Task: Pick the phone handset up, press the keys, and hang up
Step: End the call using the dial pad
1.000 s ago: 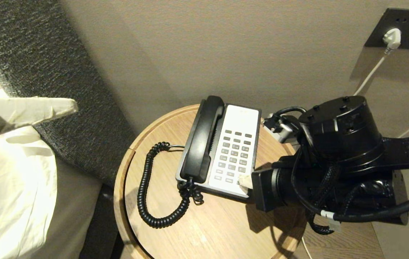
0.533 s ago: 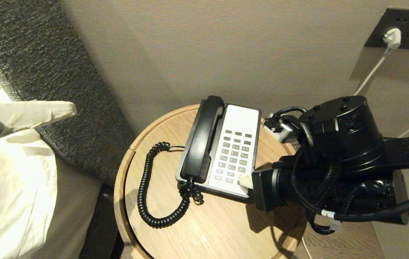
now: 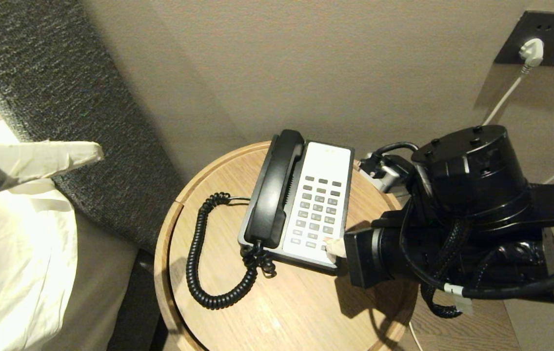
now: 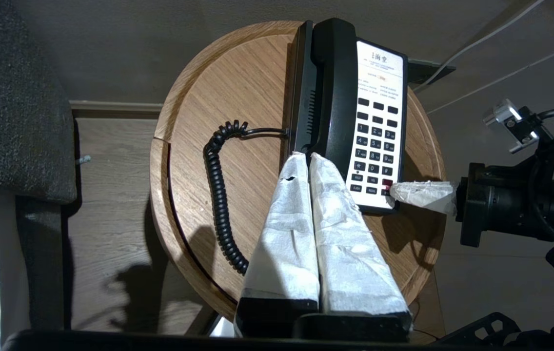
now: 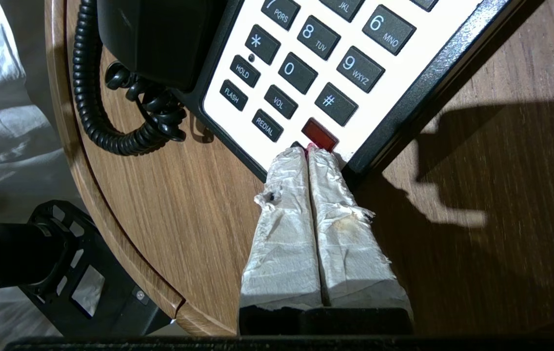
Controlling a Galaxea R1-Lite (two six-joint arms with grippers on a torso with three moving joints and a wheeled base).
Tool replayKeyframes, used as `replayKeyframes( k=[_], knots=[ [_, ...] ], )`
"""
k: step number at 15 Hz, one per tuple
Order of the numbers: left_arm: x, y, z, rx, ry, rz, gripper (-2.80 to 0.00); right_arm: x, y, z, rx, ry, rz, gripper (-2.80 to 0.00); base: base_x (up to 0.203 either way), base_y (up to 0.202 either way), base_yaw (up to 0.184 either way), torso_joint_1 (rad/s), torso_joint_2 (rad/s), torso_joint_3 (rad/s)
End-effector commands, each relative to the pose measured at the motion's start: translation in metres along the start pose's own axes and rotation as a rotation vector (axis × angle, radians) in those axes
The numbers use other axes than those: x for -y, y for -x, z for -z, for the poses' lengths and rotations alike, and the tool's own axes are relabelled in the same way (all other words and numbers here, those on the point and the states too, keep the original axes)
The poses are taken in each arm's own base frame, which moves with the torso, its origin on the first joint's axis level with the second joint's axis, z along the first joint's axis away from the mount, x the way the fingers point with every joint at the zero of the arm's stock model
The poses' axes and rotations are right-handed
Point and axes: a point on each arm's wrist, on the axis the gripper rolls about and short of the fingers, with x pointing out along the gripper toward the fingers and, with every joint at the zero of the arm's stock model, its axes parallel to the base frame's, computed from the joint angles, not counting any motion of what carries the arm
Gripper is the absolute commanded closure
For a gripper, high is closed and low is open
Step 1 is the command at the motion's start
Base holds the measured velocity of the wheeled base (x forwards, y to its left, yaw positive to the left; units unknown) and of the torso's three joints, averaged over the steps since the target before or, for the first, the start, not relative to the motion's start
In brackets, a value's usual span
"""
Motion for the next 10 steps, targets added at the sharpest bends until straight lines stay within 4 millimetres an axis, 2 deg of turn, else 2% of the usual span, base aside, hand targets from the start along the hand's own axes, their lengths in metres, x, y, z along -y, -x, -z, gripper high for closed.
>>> replayKeyframes(
  k=[1, 10],
  knots=[
    [-0.0004, 0.0003, 0.0005, -0.001, 0.002, -0.003, 0.0, -0.0004, -0.0002, 0.0006, -0.002, -0.001, -0.001, 0.0, 0.0, 0.0, 0.0, 0.0, 0.0, 0.0],
    [-0.0035, 0.003, 0.0048, -0.009, 0.0, 0.001, 0.0, -0.0003, -0.0085, 0.0073, -0.033, 0.007, 0.011, 0.0, 0.0, 0.0, 0.0, 0.0, 0.0, 0.0]
  ],
)
